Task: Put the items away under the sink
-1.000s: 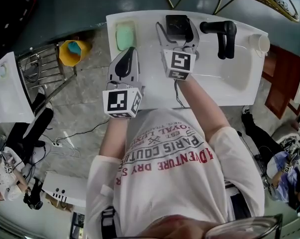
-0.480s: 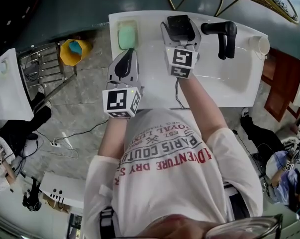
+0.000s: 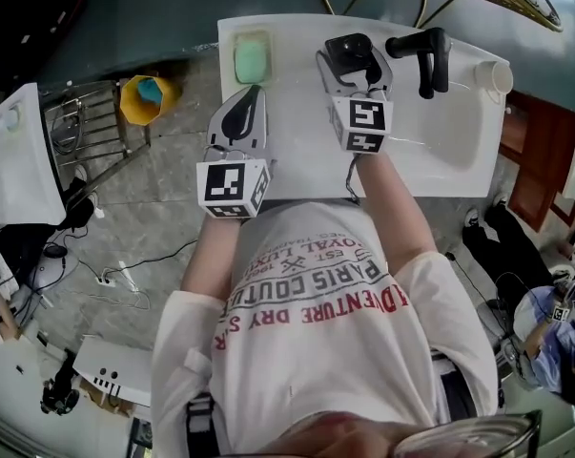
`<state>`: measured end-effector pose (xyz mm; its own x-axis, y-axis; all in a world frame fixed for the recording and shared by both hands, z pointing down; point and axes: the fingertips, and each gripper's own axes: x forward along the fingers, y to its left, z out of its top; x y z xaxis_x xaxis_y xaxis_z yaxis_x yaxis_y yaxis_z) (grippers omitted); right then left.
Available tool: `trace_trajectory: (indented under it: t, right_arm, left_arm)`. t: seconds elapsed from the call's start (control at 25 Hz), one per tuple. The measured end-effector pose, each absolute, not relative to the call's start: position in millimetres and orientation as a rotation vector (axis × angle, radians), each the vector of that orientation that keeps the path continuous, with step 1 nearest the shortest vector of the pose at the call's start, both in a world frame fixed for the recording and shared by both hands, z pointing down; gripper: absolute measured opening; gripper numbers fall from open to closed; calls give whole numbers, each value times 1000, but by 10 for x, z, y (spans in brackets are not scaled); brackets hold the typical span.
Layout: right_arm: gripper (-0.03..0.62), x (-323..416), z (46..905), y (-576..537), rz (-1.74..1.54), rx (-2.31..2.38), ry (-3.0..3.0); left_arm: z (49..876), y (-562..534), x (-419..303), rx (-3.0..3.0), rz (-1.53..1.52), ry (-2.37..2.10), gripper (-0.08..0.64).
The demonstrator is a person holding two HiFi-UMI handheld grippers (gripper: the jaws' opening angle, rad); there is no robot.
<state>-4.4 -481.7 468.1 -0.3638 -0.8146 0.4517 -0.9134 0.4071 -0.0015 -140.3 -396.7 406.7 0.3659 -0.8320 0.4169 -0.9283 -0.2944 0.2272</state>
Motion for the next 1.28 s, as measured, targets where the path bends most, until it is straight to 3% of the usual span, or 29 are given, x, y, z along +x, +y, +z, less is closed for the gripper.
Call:
trace_trajectory:
  t: [0.64, 1.28]
  right_arm:
    - [371, 280, 3781, -3297, 323, 1708, -2356]
    - [371, 1418, 3801, -1628, 370, 1685, -2387]
  left_arm:
    - [3839, -3079, -948, 2437, 306, -1231, 26]
    - [3775, -1684, 355, 2505, 298, -1165, 26]
